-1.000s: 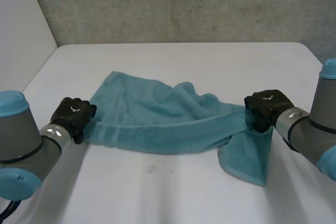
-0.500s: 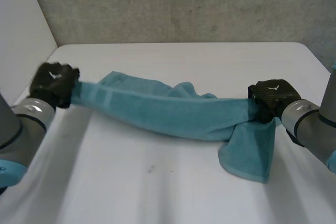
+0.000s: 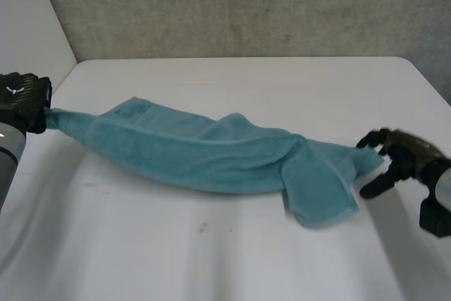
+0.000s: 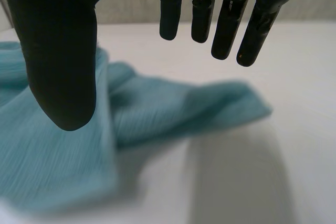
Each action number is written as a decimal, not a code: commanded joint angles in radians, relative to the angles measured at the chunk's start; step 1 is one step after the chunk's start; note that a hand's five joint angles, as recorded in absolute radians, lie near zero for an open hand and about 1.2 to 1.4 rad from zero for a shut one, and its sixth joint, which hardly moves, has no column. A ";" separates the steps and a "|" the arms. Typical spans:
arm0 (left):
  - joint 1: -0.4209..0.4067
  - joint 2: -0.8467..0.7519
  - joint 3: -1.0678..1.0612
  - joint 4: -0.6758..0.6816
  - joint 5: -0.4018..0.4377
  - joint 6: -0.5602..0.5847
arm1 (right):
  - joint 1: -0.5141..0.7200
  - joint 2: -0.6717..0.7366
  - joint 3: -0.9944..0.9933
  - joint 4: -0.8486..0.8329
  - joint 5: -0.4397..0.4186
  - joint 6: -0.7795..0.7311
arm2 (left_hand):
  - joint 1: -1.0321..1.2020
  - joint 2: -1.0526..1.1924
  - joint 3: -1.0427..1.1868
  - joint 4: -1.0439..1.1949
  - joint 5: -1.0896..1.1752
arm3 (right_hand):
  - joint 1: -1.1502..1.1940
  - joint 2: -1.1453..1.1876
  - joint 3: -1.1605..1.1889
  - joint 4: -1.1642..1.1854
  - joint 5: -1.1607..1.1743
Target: Fold the laundry
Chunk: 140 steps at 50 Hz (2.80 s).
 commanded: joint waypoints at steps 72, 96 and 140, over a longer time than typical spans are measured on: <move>-0.078 0.082 0.008 -0.246 0.009 0.018 | 0.125 0.010 -0.374 0.266 0.252 -1.060 | 0.222 0.179 0.181 0.179 0.200 | 1.042 0.987 0.995 1.009 1.011; -0.227 -0.254 0.816 0.150 -0.109 0.114 | 0.255 0.441 -1.245 -0.231 0.432 -0.832 | 0.222 0.179 0.181 0.179 0.200 | 1.042 0.987 0.995 1.009 1.011; -0.213 -0.207 0.026 0.225 -0.123 0.050 | 0.240 0.449 -0.366 -0.288 0.234 -0.751 | 0.222 0.179 0.181 0.179 0.200 | 0.379 0.324 0.333 0.347 0.348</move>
